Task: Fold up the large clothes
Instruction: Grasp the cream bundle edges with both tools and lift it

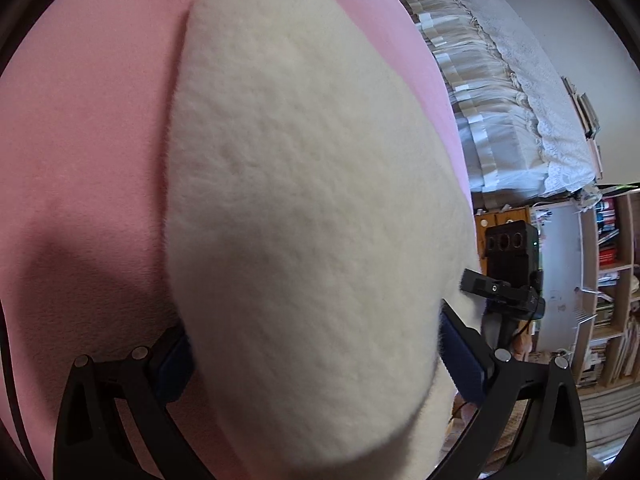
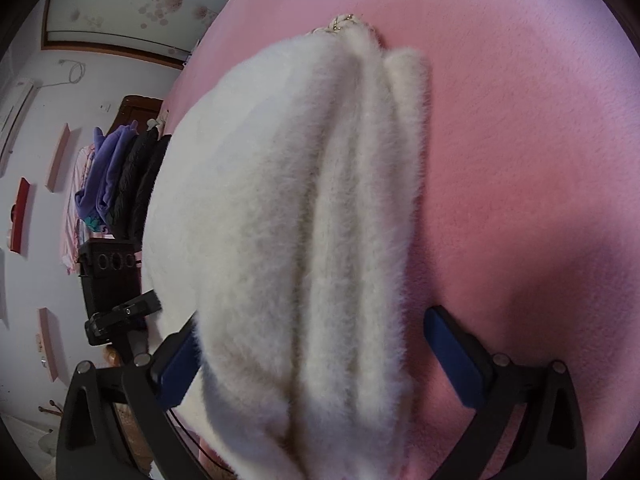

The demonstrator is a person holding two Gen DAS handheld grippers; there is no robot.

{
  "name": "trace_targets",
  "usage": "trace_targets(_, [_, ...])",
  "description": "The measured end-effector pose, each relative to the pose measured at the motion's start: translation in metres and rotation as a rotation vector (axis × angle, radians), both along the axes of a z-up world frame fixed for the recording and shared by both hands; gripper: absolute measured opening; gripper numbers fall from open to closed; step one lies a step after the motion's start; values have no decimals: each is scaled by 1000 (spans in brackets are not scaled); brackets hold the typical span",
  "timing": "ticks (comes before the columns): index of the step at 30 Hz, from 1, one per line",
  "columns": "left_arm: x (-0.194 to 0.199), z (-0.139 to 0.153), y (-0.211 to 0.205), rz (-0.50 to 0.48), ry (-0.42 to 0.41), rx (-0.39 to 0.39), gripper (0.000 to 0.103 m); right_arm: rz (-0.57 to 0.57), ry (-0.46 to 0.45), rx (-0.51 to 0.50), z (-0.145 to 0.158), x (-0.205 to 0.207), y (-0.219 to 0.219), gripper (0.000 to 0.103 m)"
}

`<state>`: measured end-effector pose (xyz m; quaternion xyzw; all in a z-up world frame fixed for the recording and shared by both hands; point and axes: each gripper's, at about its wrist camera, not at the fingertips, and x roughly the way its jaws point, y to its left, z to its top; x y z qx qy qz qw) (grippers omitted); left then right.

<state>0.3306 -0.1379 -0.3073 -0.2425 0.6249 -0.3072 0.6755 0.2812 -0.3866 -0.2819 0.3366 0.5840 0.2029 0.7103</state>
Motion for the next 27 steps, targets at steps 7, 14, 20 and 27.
trace_targets(7, [5, -10, -12, -26, 39, -26, 103, 58, -59, -14, -1, 13, 32, 103])
trace_targets(14, [3, -1, -31, -83, -20, 65, 103, 51, -122, -77, 10, 9, 36, 81])
trace_targets(20, [-2, 18, -58, -82, -119, 222, 94, 37, -168, -123, 20, 0, 33, 59])
trace_targets(27, [-17, 49, -88, -95, -264, 386, 76, 17, -203, -165, 32, -8, 33, 47])
